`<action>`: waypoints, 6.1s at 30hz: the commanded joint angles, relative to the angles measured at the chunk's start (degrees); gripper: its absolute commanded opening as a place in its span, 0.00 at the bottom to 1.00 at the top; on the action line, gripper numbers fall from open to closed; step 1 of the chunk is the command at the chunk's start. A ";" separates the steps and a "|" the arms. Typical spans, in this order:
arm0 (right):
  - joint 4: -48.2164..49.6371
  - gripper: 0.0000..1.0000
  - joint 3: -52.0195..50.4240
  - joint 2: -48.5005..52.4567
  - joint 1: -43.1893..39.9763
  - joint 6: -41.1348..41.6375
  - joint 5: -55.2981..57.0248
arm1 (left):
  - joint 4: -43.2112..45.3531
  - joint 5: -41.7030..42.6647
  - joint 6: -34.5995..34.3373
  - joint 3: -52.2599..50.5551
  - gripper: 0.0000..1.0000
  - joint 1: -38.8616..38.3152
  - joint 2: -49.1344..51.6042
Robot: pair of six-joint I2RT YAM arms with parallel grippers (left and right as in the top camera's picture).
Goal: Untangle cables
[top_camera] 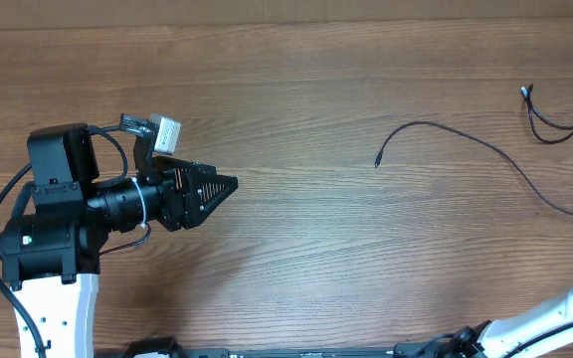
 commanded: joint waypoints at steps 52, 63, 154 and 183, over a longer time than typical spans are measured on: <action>4.63 0.55 -49.57 0.35 60.76 54.21 34.99 | -10.49 0.61 5.27 0.15 0.67 -0.17 -3.32; 6.16 0.53 -49.57 4.46 62.66 50.73 34.05 | -10.54 0.57 6.14 0.15 0.67 -0.17 -3.32; -4.92 1.00 -8.22 5.31 -8.63 16.15 31.39 | -3.98 4.98 -3.56 0.15 0.65 -0.17 -3.32; -4.35 1.00 -8.22 -29.09 20.31 12.11 -13.33 | -16.35 -22.95 8.24 30.82 0.56 -0.11 -4.28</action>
